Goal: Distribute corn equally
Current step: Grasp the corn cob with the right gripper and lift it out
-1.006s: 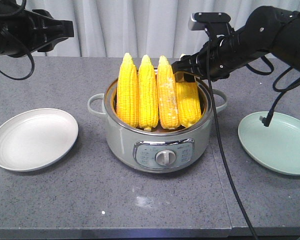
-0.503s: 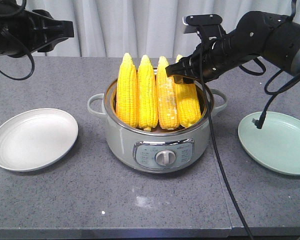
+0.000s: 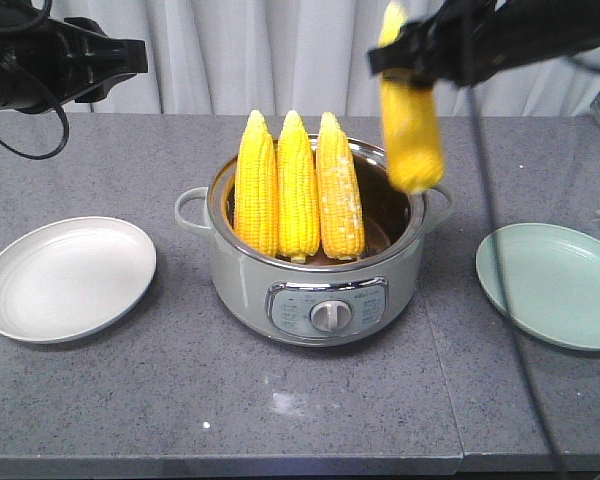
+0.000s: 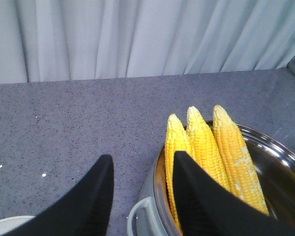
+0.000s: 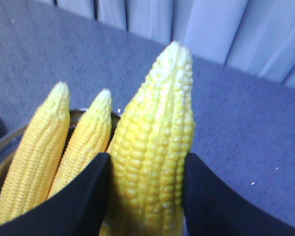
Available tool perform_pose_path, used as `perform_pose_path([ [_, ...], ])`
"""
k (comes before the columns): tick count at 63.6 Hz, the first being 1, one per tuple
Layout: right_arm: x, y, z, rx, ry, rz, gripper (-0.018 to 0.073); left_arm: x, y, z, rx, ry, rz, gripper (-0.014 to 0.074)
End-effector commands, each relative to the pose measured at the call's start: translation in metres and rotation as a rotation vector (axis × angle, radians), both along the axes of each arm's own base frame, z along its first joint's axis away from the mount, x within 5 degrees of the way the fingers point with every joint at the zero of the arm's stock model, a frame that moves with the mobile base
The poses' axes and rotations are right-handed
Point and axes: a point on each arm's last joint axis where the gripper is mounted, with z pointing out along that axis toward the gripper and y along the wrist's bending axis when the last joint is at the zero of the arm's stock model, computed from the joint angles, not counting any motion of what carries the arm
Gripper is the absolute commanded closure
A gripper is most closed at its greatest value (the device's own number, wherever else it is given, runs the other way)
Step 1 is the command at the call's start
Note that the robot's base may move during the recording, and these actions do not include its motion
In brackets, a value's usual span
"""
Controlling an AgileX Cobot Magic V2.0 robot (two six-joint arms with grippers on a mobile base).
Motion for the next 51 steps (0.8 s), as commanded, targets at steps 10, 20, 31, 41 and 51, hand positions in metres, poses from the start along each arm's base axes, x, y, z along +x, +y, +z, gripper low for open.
perform_pose_path([
  [10,-0.09,-0.039,0.102,0.04,-0.381,-0.048,0.0564,-0.001,-0.002,0.026,-0.074,-0.165,-0.011,0.0304],
  [20,-0.119,-0.053,0.121,-0.007,-0.474,-0.089,0.0564,0.022,-0.016,0.029,-0.097,-0.106,-0.024,0.0297],
  [31,-0.12,-0.059,0.122,-0.055,-0.487,-0.14,0.0564,0.045,-0.049,0.045,-0.013,-0.068,-0.114,0.0256],
  [41,-0.119,-0.062,0.122,-0.085,-0.493,-0.173,0.0564,0.062,-0.063,0.037,-0.002,0.027,-0.138,0.0251],
  [51,-0.119,-0.063,0.122,-0.089,-0.492,-0.178,0.0564,0.071,-0.072,0.031,-0.072,0.032,-0.154,0.0255],
])
